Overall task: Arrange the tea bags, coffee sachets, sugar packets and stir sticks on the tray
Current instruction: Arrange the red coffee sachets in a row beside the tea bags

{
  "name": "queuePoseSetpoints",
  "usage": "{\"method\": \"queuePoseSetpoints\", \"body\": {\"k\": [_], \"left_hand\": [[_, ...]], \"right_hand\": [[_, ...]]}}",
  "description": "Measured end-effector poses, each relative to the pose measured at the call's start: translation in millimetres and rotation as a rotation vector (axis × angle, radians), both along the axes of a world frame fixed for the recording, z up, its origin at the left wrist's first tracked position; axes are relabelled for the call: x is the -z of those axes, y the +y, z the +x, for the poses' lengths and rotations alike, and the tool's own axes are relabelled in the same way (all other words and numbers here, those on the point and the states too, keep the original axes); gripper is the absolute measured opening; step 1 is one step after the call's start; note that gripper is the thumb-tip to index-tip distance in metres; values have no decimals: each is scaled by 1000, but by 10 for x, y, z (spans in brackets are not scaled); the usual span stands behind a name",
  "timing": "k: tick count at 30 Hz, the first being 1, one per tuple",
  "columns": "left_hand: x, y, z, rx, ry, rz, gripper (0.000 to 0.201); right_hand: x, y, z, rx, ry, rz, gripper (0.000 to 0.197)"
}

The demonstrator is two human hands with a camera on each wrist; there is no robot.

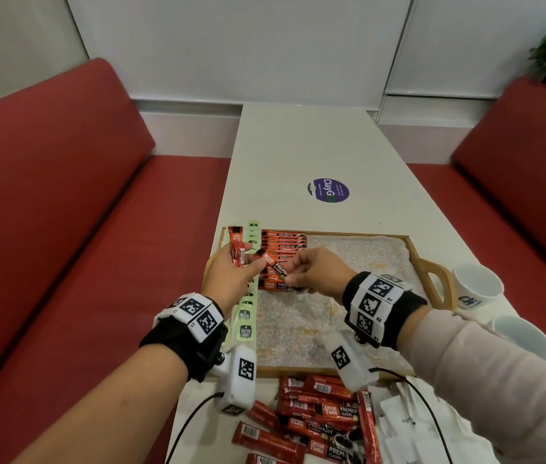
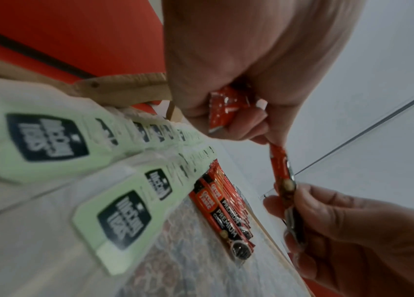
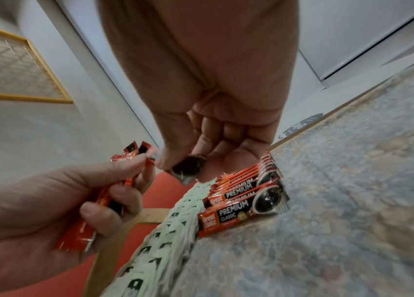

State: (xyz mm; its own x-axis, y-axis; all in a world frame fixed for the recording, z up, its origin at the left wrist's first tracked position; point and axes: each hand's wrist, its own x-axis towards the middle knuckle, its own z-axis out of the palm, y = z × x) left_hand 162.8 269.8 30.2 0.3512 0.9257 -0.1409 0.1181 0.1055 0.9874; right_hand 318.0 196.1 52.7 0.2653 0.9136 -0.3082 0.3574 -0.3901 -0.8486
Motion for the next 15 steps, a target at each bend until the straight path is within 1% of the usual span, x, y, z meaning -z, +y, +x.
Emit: {"method": "queuePoseSetpoints", "body": {"k": [4,8,11,15], "left_hand": [[-14,35,-31,-32,-2,-16,30],[-35,38,-36,-41,2,-25,28],[-29,27,-23,-43,0,-27,27],[-26,18,-15,-42,-1,-32,24]], "right_hand": [[50,-6,97,-15,-249,-82,18],[94,26,96,-85,-457,-161,16],[110,78,44,-154,-582,-177,14],[161,152,-9,-186,-658,-184,13]]}}
